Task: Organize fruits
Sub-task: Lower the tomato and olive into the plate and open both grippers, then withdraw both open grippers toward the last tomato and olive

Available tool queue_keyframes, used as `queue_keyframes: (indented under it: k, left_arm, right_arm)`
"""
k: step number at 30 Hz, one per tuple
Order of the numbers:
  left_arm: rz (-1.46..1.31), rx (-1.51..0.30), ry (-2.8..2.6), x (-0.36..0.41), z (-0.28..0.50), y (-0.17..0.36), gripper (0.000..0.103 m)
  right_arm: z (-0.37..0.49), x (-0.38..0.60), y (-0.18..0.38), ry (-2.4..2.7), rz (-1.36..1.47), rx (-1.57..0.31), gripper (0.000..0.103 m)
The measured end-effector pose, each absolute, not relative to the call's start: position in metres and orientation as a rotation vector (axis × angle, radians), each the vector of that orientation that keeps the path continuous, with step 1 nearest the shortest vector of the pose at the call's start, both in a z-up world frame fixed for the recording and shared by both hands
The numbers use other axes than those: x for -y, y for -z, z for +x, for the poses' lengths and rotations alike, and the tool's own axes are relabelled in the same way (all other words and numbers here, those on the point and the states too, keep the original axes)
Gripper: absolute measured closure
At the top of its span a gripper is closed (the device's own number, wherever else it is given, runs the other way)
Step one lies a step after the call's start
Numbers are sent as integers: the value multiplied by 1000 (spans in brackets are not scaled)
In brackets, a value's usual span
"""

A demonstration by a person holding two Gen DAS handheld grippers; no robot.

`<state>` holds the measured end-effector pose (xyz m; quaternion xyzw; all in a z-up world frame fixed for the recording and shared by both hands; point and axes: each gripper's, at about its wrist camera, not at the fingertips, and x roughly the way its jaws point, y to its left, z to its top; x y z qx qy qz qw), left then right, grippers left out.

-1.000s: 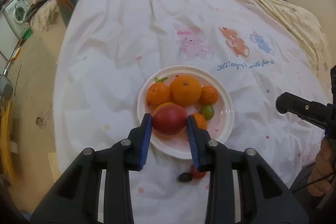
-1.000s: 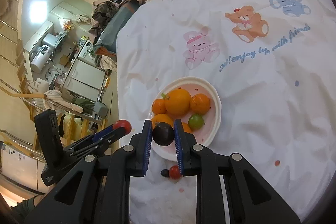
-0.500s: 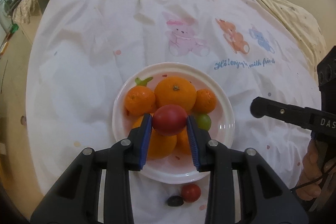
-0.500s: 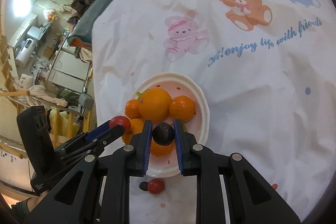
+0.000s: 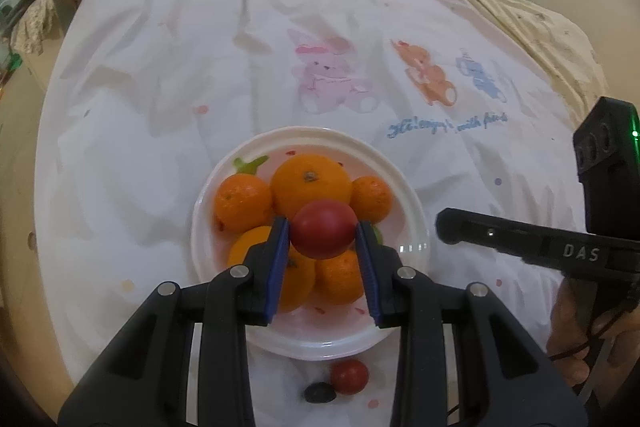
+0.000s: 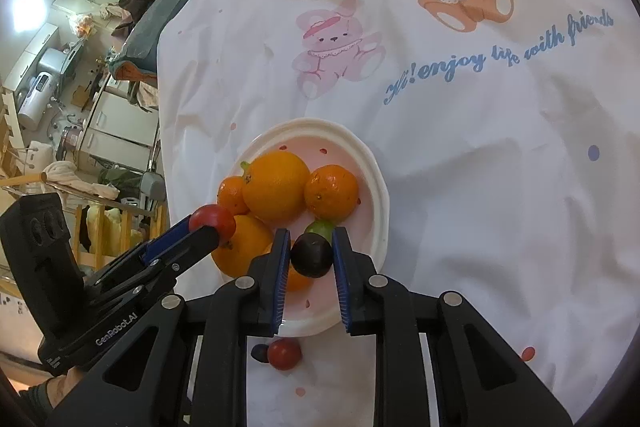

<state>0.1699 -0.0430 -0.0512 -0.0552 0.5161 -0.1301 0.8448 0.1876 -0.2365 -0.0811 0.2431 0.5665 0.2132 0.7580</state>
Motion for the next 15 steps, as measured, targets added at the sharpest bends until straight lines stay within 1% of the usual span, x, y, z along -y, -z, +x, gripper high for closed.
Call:
queue_keyframes:
  k: [2, 3, 5, 6, 7, 8, 15]
  left_arm:
    - [-119, -1089, 283, 45, 170, 52, 73]
    - [-116, -1091, 285, 46, 170, 53, 70]
    - [-73, -1093, 258, 49, 169, 53, 40]
    - [-59, -1082, 251, 50, 168, 51, 34]
    - [-45, -1066, 242, 51, 167, 49, 27]
    - [-39, -1061, 236, 50, 167, 48, 23]
    - [-66, -1066, 204, 39, 167, 45, 23]
  right_arm:
    - [187, 238, 80, -456, 534, -1222, 78]
    - [187, 238, 79, -459, 538, -1215, 77]
    - [187, 238, 76, -453, 524, -1208, 62]
    - [186, 239, 75, -451, 532, -1202, 47]
    - [186, 242, 74, -448, 551, -1195, 46]
    - [186, 244, 74, -441, 561, -1194, 46]
    - [188, 251, 73, -407, 569, -1190, 46]
